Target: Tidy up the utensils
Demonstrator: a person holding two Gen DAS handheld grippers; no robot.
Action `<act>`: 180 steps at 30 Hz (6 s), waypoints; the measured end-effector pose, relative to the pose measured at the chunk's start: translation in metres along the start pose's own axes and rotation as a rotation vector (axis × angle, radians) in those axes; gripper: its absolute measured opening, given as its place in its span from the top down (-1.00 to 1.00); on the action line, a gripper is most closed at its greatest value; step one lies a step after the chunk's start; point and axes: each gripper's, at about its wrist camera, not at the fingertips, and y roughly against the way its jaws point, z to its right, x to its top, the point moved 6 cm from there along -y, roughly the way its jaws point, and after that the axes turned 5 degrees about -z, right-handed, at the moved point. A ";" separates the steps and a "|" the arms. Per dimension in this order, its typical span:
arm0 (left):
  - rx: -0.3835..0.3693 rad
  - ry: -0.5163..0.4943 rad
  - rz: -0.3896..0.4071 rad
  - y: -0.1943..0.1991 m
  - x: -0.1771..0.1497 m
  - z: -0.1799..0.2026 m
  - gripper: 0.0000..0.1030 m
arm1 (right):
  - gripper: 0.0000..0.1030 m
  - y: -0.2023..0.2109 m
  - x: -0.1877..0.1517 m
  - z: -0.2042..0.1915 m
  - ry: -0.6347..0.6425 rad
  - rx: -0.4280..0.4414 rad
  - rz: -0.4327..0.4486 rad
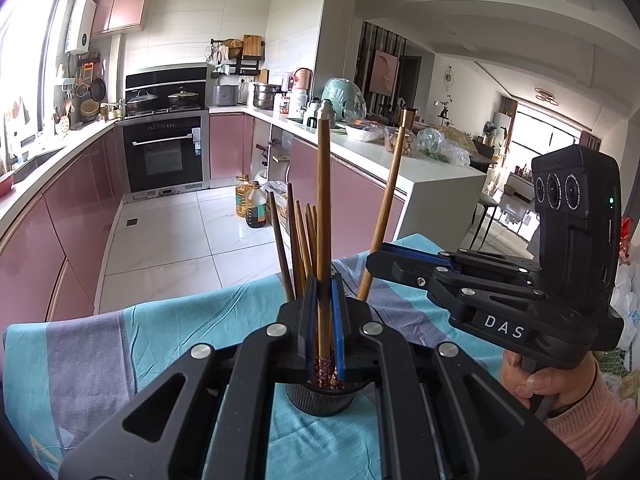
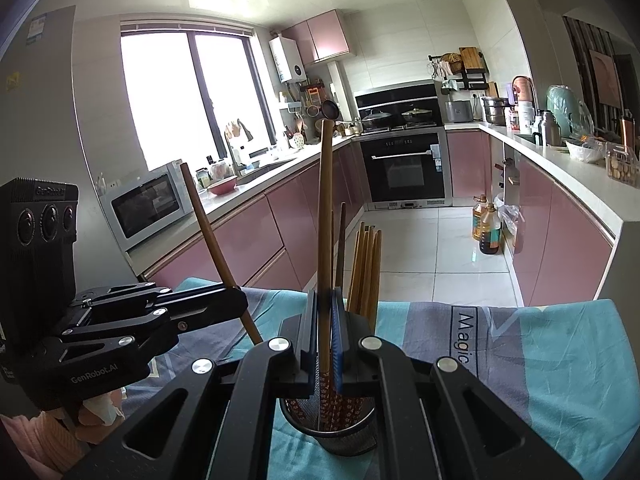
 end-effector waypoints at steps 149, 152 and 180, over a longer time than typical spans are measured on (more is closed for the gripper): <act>0.516 0.165 0.272 0.110 -0.100 -0.094 -0.89 | -0.88 0.044 -0.086 -0.056 0.099 -0.266 0.192; 0.521 0.166 0.286 0.115 -0.101 -0.091 -0.89 | -0.88 0.049 -0.088 -0.059 0.104 -0.275 0.206; 0.536 0.123 0.316 0.127 -0.106 -0.075 -0.89 | -0.88 0.060 -0.091 -0.068 0.109 -0.287 0.250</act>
